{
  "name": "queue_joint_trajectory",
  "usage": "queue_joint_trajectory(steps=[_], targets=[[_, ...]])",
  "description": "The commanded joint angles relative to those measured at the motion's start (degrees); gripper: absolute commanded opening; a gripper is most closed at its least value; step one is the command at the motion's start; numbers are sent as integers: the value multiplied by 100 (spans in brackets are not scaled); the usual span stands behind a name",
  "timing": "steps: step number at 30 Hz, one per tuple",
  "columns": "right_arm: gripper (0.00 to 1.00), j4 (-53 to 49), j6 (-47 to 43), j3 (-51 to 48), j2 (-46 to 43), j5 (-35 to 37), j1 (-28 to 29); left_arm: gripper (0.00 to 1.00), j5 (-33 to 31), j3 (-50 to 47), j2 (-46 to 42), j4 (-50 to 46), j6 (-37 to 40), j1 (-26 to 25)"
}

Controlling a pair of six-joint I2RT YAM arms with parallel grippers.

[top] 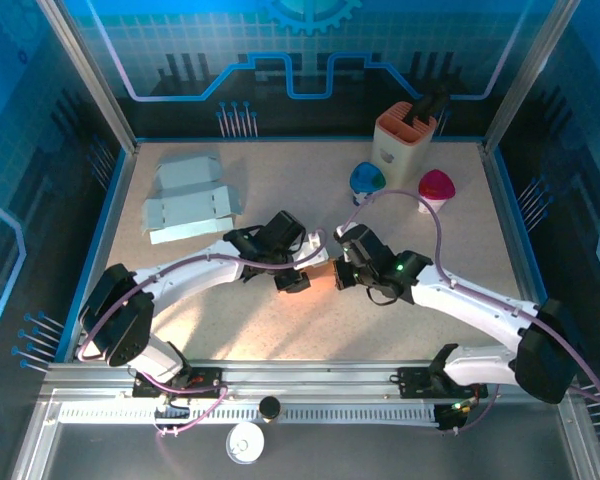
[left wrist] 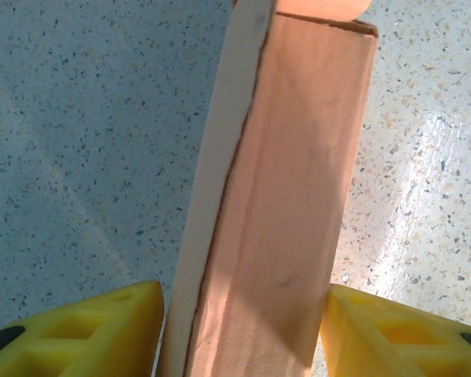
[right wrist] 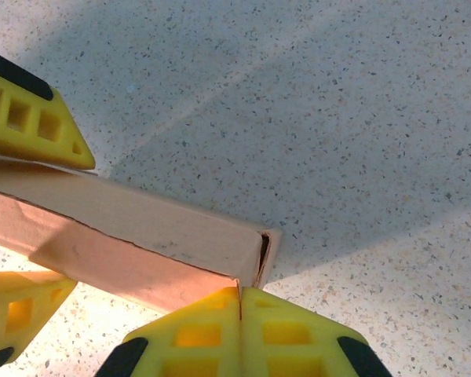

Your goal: Fold the paper box

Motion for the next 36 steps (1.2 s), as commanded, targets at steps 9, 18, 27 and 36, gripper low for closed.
queue_joint_trajectory(steps=[9,18,27,36], targets=[[0,102,255,-94,-51,456,233,63,-124,-149,-554,361,-563,19],[0,-58,347,83,119,453,239,64,-558,-631,-1570,644,-2383,-2],[0,-434,492,429,184,518,247,51,-1247,-791,-2630,-776,-3967,-287],[0,-483,519,493,232,547,255,49,-1614,-909,-2306,-1215,-4235,-570]])
